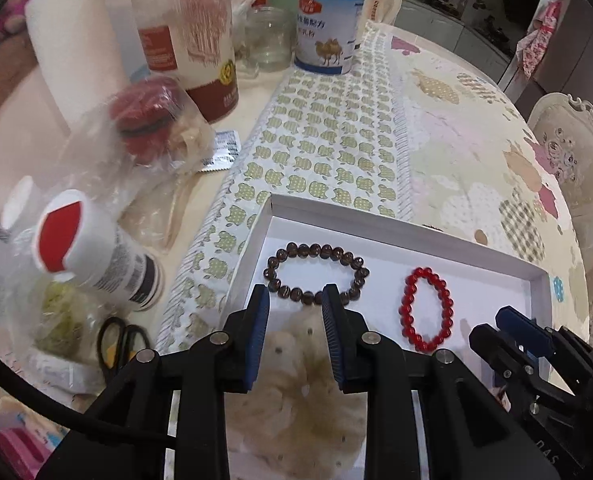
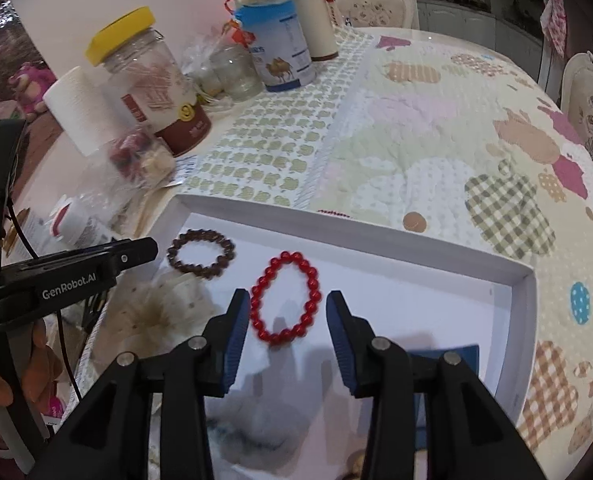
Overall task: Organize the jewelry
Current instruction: 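Carry both bracelets into the white tray and open both tools, then withdraw both open tools from the tray over the remaining jewelry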
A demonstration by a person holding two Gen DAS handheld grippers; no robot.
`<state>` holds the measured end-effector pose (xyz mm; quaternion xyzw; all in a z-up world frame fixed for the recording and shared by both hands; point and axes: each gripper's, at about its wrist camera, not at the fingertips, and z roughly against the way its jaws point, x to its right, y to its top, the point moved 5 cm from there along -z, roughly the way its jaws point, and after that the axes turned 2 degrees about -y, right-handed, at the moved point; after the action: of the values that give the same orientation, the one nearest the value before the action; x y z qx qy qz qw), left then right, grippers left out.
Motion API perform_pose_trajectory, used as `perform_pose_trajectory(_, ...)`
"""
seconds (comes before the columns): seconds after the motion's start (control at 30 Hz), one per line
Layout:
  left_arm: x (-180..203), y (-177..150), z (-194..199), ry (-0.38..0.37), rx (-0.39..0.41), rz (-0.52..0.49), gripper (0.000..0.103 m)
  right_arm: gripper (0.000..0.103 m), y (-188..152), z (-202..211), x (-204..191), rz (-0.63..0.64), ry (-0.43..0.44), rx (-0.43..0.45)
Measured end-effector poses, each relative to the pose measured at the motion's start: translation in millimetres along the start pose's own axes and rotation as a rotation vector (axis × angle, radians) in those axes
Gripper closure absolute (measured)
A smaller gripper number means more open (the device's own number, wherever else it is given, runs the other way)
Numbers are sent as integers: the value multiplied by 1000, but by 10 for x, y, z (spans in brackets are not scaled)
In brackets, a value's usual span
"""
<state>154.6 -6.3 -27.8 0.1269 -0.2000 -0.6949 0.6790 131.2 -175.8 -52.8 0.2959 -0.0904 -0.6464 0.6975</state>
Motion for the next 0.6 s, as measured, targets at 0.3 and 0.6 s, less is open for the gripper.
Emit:
perform_pose_trajectory(0.3,77,-277,414,28,66,-27,77,52,-182,491,-148,32,-24,62)
perform_pose_trajectory(0.6,150,-735,703,43,81,-27,77,49,-517,889,-192,52,-36,88)
